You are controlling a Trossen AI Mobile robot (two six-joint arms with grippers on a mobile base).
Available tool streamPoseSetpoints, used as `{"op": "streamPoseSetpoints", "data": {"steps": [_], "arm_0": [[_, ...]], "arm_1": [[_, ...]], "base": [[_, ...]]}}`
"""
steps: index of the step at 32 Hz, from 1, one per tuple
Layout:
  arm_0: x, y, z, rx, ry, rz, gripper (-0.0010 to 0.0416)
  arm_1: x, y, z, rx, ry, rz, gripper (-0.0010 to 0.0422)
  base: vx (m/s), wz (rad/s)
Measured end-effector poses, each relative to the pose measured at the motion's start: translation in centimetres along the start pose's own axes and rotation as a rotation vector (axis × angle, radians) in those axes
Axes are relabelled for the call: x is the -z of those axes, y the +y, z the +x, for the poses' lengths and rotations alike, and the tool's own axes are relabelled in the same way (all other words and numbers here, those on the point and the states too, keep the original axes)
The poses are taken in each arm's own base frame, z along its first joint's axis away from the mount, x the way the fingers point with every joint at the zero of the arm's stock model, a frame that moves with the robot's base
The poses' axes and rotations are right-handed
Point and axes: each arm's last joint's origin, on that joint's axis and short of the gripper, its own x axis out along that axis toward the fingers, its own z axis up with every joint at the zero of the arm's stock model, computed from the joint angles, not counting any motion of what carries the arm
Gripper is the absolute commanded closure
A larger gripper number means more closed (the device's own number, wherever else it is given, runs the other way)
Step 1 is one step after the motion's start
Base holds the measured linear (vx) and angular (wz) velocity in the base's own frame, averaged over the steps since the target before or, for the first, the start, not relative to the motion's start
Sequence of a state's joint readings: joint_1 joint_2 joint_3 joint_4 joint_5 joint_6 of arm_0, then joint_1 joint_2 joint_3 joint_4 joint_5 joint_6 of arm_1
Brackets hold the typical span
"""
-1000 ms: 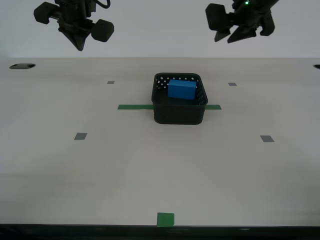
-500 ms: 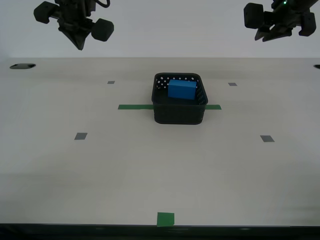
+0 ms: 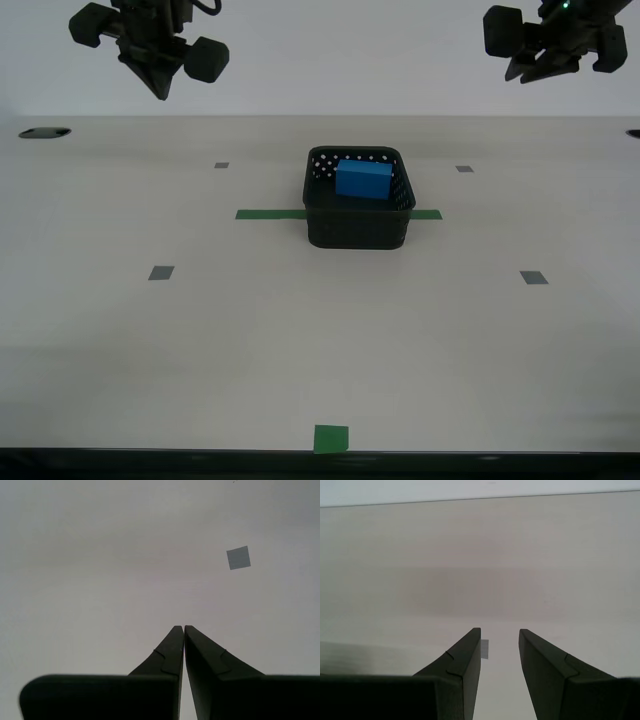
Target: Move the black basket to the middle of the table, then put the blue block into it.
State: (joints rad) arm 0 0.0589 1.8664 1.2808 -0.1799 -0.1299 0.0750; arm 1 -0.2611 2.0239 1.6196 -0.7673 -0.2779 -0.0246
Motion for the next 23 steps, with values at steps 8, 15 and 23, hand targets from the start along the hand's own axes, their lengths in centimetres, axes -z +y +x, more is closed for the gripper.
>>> {"op": "streamPoseSetpoints", "data": {"steps": [8, 15, 23], "arm_0": [[0.0, -0.03, 0.0, 0.001, 0.0, 0.001, 0.0303], [0.0, 0.0, 0.0, 0.0, 0.0, 0.0, 0.0303], [0.0, -0.03, 0.0, 0.001, 0.0, 0.001, 0.0302]], "arm_1": [[0.0, 0.0, 0.0, 0.0, 0.0, 0.0, 0.0412], [0.0, 0.0, 0.0, 0.0, 0.0, 0.0, 0.0412], [0.0, 0.0, 0.0, 0.0, 0.0, 0.0, 0.0412]], "base": [[0.0, 0.0], [0.0, 0.0], [0.0, 0.0]]}}
